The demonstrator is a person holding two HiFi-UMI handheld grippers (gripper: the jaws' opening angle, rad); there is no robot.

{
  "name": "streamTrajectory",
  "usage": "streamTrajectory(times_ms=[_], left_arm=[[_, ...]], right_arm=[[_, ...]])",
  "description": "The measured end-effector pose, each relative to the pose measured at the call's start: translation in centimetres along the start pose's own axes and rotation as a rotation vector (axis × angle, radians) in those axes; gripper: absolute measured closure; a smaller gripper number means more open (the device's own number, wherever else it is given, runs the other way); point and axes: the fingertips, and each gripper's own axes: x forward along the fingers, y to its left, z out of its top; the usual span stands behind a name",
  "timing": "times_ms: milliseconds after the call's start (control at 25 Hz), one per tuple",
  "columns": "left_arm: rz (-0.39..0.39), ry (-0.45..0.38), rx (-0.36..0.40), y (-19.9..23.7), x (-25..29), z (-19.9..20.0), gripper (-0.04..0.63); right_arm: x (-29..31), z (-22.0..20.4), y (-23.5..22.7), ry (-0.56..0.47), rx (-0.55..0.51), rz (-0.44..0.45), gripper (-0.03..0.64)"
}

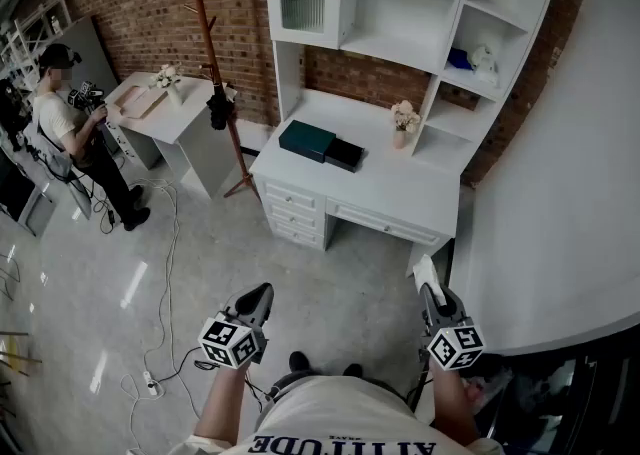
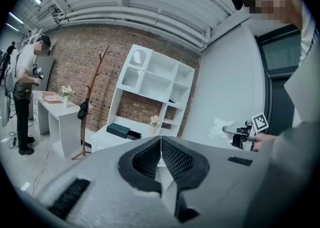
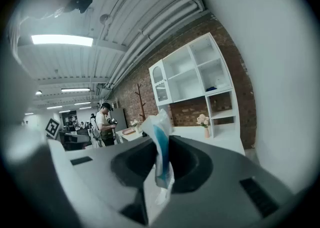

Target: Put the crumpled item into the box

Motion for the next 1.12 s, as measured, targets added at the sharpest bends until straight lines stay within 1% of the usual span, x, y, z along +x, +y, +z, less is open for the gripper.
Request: streamTrajectory(times_ms=[720,960,1120], left_arm=[[-0.032,0.009,0.015,0.1,0.2,-0.3,0.568],[-0.044,0.018,0.033,1.2,-0.3,-0.1,0.568],[-0.047,0.025,0.038,2.7,-1.0,-0.4,0.568]], right_arm=[[-0.1,-0.1,0.7,-0.017,0.023,-0.014,0.537],[0.3,-0.4,2.1,-0.021,0.042,-0.018,0.537],[1.3,-1.1,3.5,-0.029,0.062,-0.021,0.538]])
